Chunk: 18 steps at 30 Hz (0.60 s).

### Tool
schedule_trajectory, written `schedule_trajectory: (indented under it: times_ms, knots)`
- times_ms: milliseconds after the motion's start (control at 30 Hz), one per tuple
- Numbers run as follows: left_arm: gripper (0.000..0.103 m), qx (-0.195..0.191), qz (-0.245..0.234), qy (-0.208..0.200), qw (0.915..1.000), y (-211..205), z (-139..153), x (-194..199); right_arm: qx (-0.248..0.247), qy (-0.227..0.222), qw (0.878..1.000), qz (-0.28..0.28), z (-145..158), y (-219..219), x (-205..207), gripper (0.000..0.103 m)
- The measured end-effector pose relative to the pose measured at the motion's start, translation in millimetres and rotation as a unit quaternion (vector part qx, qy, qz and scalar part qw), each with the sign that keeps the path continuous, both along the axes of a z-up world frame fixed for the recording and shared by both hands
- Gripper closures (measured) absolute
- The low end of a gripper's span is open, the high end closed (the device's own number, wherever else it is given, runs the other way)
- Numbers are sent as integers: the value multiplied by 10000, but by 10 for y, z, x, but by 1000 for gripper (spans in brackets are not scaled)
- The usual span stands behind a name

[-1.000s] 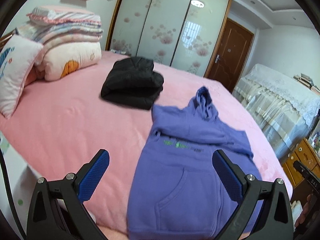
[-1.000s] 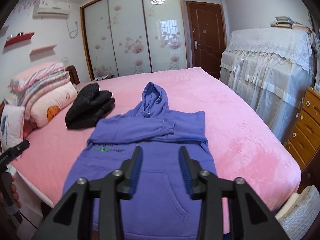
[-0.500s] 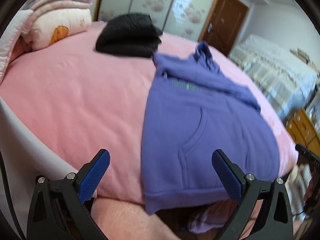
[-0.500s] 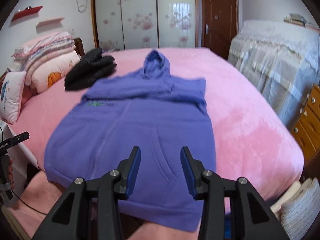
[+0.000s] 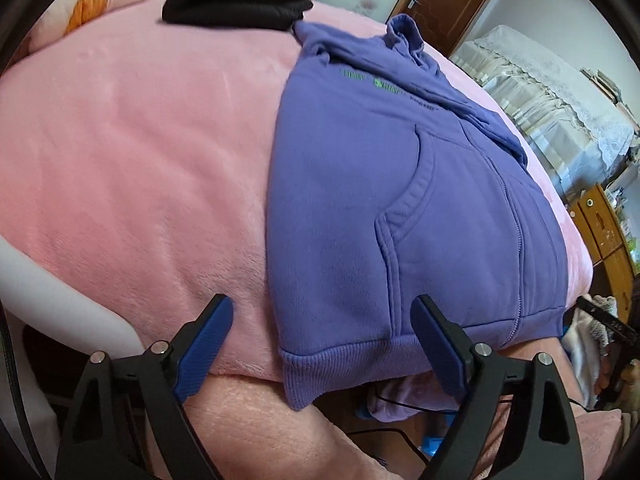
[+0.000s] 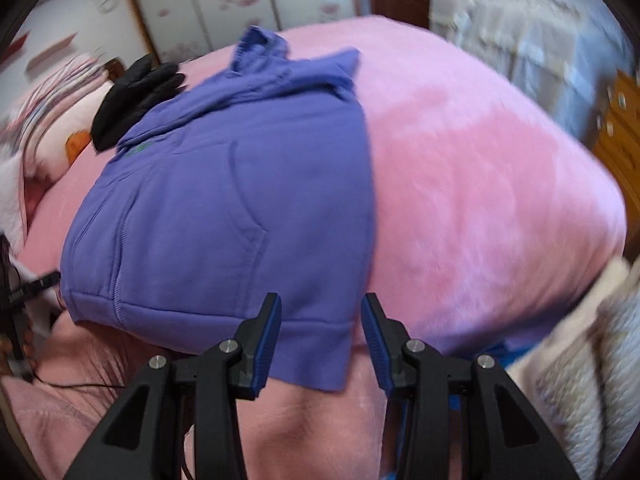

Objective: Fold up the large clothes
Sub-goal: 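Close both tools on the ribbed hem of the purple hoodie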

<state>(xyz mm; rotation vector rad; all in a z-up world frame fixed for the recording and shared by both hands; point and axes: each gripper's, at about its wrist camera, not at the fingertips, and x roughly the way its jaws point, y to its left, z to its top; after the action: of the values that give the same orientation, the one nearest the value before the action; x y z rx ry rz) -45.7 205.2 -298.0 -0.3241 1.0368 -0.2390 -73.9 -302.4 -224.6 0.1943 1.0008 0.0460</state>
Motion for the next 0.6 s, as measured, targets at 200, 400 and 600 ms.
schedule_trajectory:
  times_ms: [200, 400, 600]
  knots:
    - [16, -227, -129, 135, 9996, -29, -92, 44, 97, 374, 9991, 158, -259, 37, 105, 62]
    - [16, -242, -147, 216, 9994, -48, -145, 95, 290, 555, 9980, 105, -429, 17, 190, 62]
    - [51, -347, -228, 260, 9988, -64, -144, 123, 204, 495, 9983, 233, -440, 76, 261, 62]
